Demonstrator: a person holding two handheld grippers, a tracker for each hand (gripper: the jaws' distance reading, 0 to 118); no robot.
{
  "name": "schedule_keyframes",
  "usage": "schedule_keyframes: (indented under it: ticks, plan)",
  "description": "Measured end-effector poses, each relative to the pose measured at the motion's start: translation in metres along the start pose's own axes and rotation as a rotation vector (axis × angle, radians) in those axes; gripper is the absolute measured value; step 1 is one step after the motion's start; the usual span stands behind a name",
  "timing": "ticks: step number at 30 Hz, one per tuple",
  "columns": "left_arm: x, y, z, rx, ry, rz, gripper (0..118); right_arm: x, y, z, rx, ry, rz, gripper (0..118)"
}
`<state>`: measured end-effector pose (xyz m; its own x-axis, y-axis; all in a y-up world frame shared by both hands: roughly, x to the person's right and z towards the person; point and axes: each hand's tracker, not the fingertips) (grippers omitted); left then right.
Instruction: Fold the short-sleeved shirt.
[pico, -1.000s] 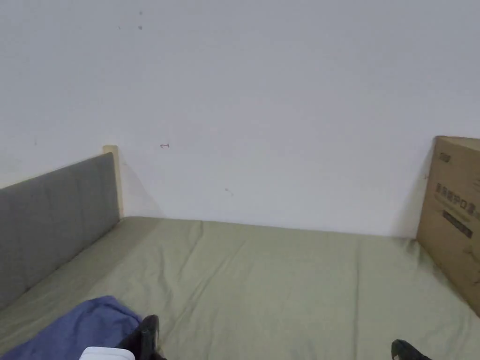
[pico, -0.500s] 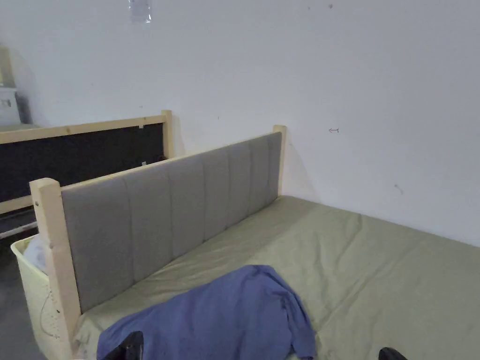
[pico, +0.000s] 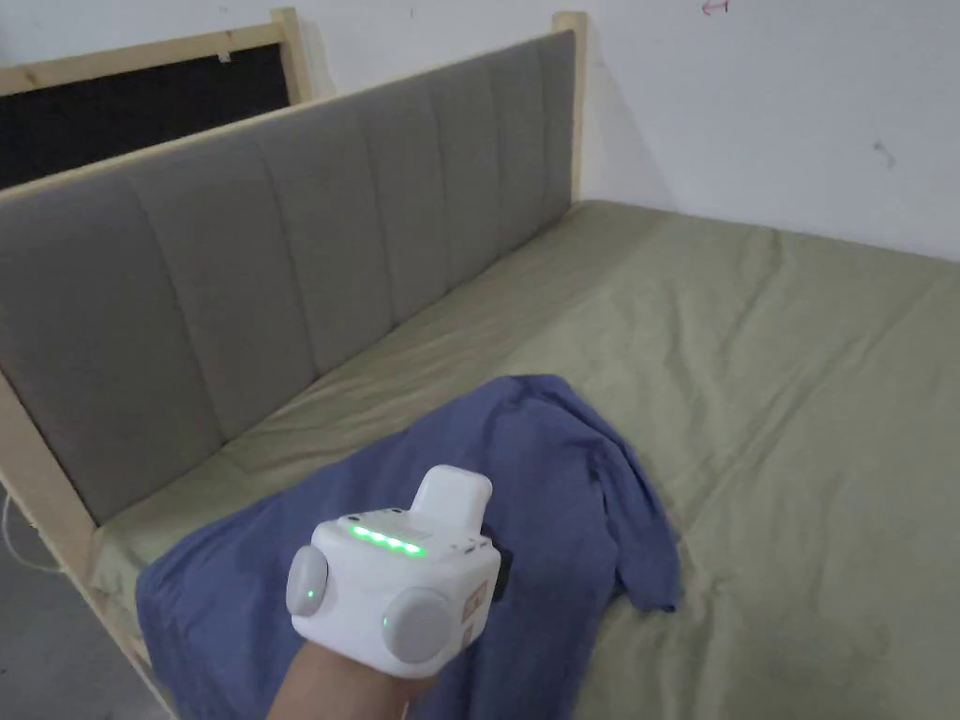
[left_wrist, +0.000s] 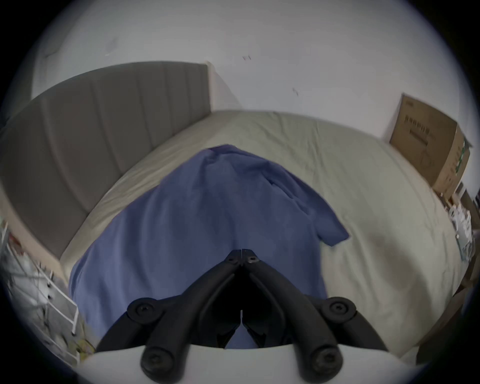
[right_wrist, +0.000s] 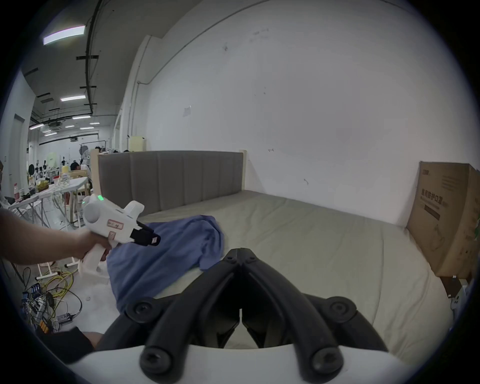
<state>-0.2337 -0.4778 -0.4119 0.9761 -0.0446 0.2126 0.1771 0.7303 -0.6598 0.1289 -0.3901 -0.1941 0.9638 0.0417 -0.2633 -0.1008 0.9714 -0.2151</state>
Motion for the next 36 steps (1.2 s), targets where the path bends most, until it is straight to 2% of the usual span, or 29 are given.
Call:
schedule_keyframes:
  ticks: [6, 7, 9, 10, 11, 16, 18, 19, 22, 24, 27, 30, 33, 36]
  plan:
    - [0.005, 0.025, -0.06, -0.132, -0.065, 0.026, 0, 0.02, -0.017, -0.016, -0.041, -0.011, -0.06, 0]
    - [0.007, 0.029, -0.066, -0.163, -0.074, 0.034, 9, 0.022, -0.018, -0.016, -0.042, -0.004, -0.066, 0]
    - [0.012, 0.032, -0.078, -0.203, -0.079, 0.052, 100, 0.022, -0.018, -0.015, -0.042, -0.002, -0.065, 0]
    - [0.013, 0.032, -0.08, -0.234, -0.117, 0.055, 118, 0.023, -0.017, -0.013, -0.041, 0.005, -0.063, 0]
    - [0.016, 0.031, -0.084, -0.203, -0.143, 0.047, 113, 0.021, -0.016, -0.012, -0.038, 0.01, -0.06, 0]
    - [0.034, 0.024, -0.106, -0.265, 0.019, 0.001, 114, 0.02, -0.013, -0.008, -0.024, 0.022, -0.043, 0]
    - [0.037, 0.024, -0.101, -0.252, 0.002, 0.01, 106, 0.021, -0.013, -0.006, -0.025, 0.02, -0.04, 0]
    - [0.039, 0.024, -0.097, -0.232, 0.006, 0.015, 95, 0.021, -0.014, -0.005, -0.025, 0.02, -0.039, 0]
    - [0.048, 0.023, -0.083, -0.144, -0.006, -0.006, 4, 0.024, -0.014, -0.003, -0.023, 0.017, -0.049, 0]
    - [0.051, 0.021, -0.083, -0.158, 0.047, -0.074, 3, 0.027, -0.014, -0.002, -0.02, 0.022, -0.073, 0]
    - [0.05, 0.027, -0.079, -0.157, 0.03, -0.062, 3, 0.027, -0.011, 0.003, -0.011, 0.021, -0.07, 0]
    - [0.055, 0.048, -0.039, 0.05, 0.069, -0.05, 3, 0.031, -0.007, 0.015, 0.01, 0.017, -0.067, 0]
    - [0.073, 0.081, 0.002, 0.124, -0.053, -0.026, 3, 0.041, -0.001, 0.027, 0.025, -0.004, -0.095, 0]
    - [0.128, 0.12, 0.048, 0.237, -0.13, -0.185, 3, 0.055, 0.007, 0.052, 0.065, -0.046, -0.13, 0]
